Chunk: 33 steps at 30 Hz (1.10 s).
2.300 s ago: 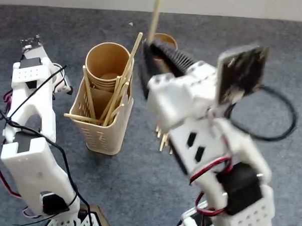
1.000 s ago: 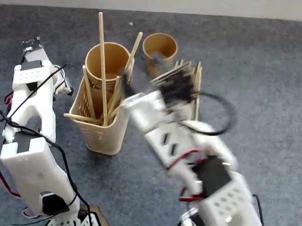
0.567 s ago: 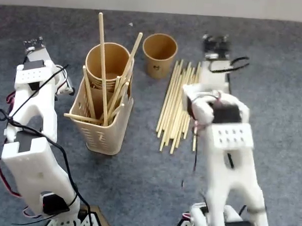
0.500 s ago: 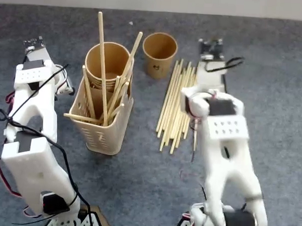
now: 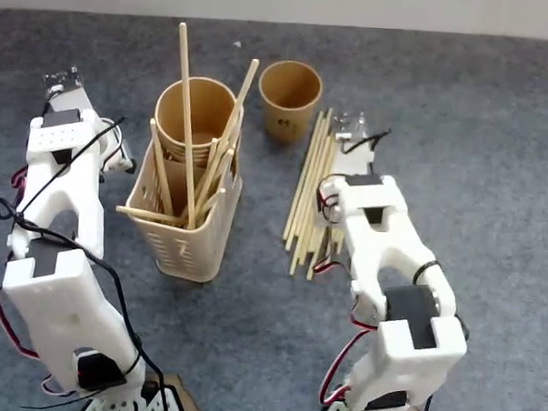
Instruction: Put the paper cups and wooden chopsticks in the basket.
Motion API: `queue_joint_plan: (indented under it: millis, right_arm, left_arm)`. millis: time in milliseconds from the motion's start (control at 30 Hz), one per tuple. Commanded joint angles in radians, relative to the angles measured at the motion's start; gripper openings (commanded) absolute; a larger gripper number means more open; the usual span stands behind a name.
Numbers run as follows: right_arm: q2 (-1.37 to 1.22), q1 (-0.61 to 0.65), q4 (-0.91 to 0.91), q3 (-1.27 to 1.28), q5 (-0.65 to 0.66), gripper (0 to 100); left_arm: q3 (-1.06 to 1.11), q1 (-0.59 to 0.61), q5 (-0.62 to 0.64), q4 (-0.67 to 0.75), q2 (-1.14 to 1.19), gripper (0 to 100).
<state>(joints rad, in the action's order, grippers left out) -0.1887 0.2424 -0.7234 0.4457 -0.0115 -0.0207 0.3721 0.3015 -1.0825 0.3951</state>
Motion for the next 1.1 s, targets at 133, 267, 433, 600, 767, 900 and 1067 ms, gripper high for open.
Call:
queue_joint_plan:
  millis: [133, 267, 433, 600, 767, 900, 1067]
  right_arm:
    - [0.001, -0.022, -0.073, -0.054, -0.002, 0.7]
    - [0.021, -0.071, -0.196, -0.226, -0.009, 0.5]
    - [0.216, -0.09, -0.259, -0.4, -0.043, 0.5]
    - [0.493, -0.008, -0.225, -0.447, -0.052, 0.5]
    - [0.691, 0.147, -0.107, -0.447, -0.054, 0.5]
    - [0.811, 0.329, -0.042, -0.446, -0.052, 0.5]
    - [0.906, 0.479, 0.067, -0.344, -0.044, 0.5]
  left_arm:
    - [-0.004, -0.016, 0.003, 0.006, -0.05, 21]
    - [-0.004, -0.016, 0.003, 0.008, -0.05, 21]
    - [-0.004, -0.018, 0.003, 0.012, -0.05, 21]
    - [-0.004, -0.018, 0.003, 0.012, -0.05, 21]
    - [-0.004, -0.018, 0.002, 0.012, -0.05, 21]
    - [-0.004, -0.018, 0.002, 0.012, -0.05, 21]
    - [-0.004, -0.018, 0.002, 0.012, -0.048, 21]
